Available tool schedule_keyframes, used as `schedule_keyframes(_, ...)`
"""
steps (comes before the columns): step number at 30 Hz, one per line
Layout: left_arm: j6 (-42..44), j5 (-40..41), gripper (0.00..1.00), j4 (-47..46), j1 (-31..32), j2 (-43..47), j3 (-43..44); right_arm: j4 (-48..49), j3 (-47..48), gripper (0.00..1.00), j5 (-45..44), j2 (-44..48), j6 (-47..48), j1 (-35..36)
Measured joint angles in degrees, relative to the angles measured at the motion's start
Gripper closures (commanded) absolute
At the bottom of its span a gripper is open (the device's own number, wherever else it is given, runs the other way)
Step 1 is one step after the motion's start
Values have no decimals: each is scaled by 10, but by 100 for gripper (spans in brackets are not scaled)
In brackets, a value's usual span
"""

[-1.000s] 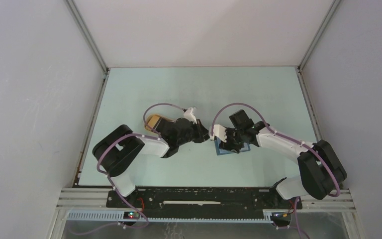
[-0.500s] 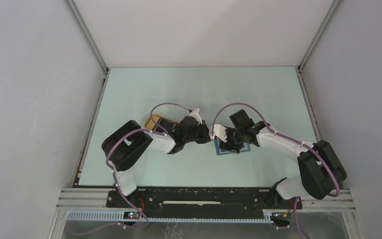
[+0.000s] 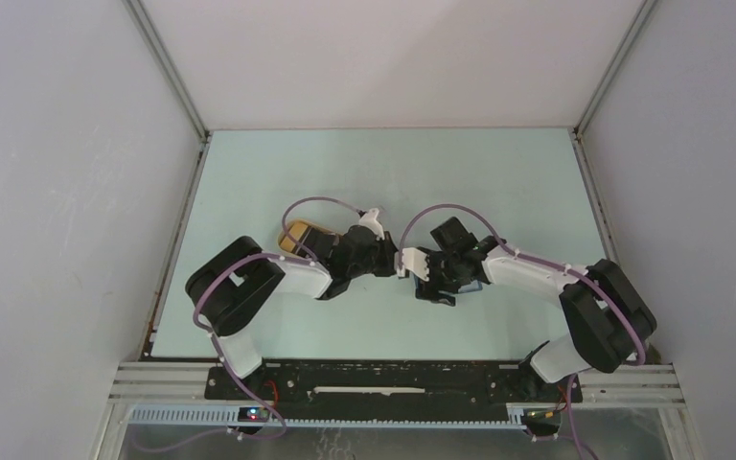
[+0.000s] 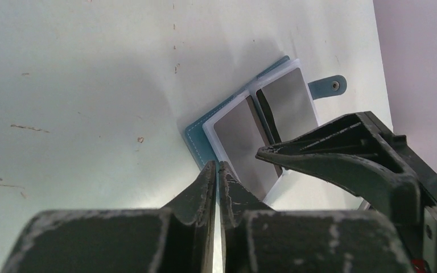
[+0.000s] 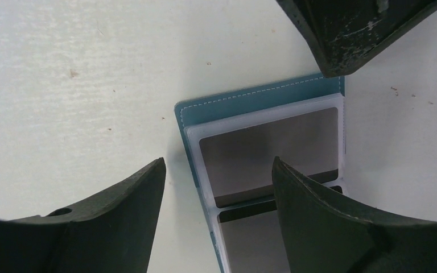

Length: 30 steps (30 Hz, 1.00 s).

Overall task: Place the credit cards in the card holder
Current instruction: Turn over the card slot in the card holder.

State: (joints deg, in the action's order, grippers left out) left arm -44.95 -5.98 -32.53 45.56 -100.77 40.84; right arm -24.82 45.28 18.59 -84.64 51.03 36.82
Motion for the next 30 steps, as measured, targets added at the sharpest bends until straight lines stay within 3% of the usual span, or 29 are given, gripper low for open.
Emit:
schedule_keyframes(12,4,-3,81,-36,0,5,-19,22,0,33,-34,-11,-15,4)
schedule_keyframes(30,3,-24,82,-60,0,-5,-19,24,0,46,-31,7,-24,-19)
